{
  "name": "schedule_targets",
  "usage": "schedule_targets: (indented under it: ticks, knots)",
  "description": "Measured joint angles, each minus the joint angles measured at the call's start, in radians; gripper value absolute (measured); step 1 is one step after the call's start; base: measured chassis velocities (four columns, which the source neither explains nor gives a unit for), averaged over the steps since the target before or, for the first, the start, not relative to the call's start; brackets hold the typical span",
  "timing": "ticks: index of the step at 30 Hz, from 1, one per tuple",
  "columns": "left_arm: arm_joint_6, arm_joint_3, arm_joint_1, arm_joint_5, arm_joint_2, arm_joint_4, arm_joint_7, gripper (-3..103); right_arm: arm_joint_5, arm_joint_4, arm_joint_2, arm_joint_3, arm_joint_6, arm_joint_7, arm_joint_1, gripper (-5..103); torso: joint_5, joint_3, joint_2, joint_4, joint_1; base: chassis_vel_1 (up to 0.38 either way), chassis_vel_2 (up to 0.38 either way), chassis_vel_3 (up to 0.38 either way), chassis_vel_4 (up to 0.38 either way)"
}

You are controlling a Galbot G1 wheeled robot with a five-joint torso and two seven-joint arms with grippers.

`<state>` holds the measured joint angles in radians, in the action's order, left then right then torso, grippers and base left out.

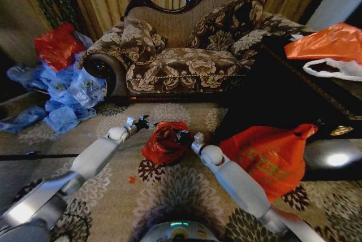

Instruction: Place a garbage bag over the trash bin.

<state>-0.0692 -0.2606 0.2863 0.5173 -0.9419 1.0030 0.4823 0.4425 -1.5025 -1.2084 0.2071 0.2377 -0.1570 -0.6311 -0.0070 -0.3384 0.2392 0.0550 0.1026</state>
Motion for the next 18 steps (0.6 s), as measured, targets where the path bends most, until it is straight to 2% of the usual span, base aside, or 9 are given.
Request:
schedule_targets:
  ticks: [4,10,12,18]
  knots:
    - [-0.003,-0.036,-0.047,-0.035,-0.040,-0.078,0.034,93,-0.019,0.049,-0.029,0.016,-0.001,-0.007,0.020,0,-0.0003,0.000,0.000,-0.0003,0.000,0.000,0.000,0.000,0.000]
    - [-0.003,-0.041,-0.063,-0.076,-0.055,-0.146,0.078,93,-0.017,0.066,-0.041,0.040,-0.003,-0.007,0.033,0,-0.0002,0.000,0.000,-0.0005,0.000,0.000,0.000,0.000,0.000]
    - [0.012,-0.040,-0.069,-0.117,-0.062,-0.182,0.100,93,-0.015,0.067,-0.039,0.045,-0.006,-0.008,0.033,0,-0.0003,0.000,0.000,-0.0007,0.000,0.000,0.000,0.000,0.000]
    - [0.035,-0.040,-0.076,-0.149,-0.089,-0.242,0.111,93,-0.013,0.068,-0.039,0.048,-0.011,-0.009,0.029,0,-0.0002,0.000,0.000,-0.0005,0.000,0.000,0.000,0.000,0.000]
